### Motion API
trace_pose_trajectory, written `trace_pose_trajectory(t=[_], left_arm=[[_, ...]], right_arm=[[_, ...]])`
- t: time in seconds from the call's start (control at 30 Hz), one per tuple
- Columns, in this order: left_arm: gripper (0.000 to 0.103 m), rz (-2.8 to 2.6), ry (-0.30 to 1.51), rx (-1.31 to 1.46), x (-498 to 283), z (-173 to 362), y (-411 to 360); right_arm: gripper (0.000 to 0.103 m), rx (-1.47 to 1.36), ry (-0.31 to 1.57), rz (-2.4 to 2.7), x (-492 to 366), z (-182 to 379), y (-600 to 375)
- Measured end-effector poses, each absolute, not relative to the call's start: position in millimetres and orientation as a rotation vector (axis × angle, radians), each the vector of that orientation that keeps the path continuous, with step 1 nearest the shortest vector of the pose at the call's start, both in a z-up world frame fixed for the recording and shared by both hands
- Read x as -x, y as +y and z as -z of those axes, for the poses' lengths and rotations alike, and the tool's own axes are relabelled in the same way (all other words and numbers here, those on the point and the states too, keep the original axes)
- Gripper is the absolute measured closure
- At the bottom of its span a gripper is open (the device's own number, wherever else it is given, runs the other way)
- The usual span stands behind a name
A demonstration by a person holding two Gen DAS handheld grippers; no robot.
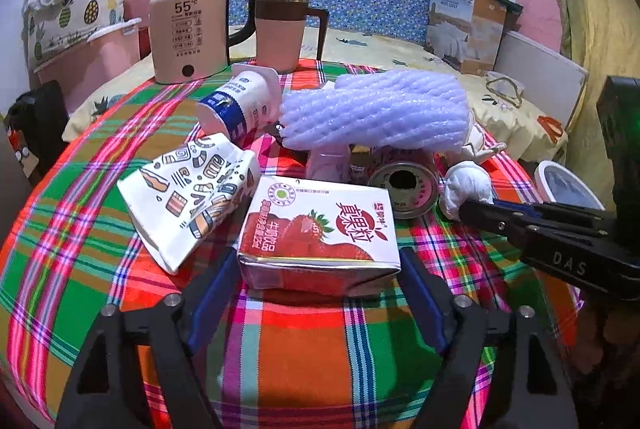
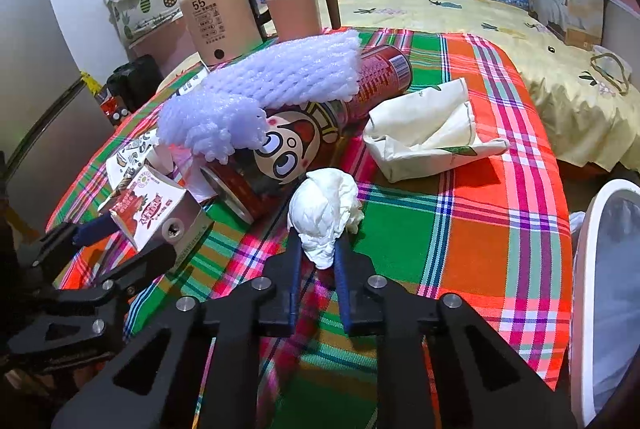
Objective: Collect trash
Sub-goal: 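Grasp the white tissue with right tool while left tool grasps the milk carton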
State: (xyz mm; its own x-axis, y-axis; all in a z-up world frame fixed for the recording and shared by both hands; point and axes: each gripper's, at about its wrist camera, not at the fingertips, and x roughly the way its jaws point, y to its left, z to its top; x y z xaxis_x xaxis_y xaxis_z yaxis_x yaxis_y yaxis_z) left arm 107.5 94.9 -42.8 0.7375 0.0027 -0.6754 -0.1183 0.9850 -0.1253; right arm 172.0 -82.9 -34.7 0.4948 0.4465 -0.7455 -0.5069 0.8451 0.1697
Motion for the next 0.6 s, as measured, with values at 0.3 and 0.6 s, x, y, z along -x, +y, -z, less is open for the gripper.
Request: trace_pose_trajectory(t=[0.3,0.6], left_arm=[[0.026,-0.08,0.719,0.167,-94.8,38.7,86.2],[0.026,-0.078,0.692,0.143,-81.3,23.1,65.7]], right_arm=[[0.089,0.045,0.87,-0.572,-163.6,31.5,-95.6],[0.089,-0.002,0.846,-0.537,-143.7,20.7,-123.2]])
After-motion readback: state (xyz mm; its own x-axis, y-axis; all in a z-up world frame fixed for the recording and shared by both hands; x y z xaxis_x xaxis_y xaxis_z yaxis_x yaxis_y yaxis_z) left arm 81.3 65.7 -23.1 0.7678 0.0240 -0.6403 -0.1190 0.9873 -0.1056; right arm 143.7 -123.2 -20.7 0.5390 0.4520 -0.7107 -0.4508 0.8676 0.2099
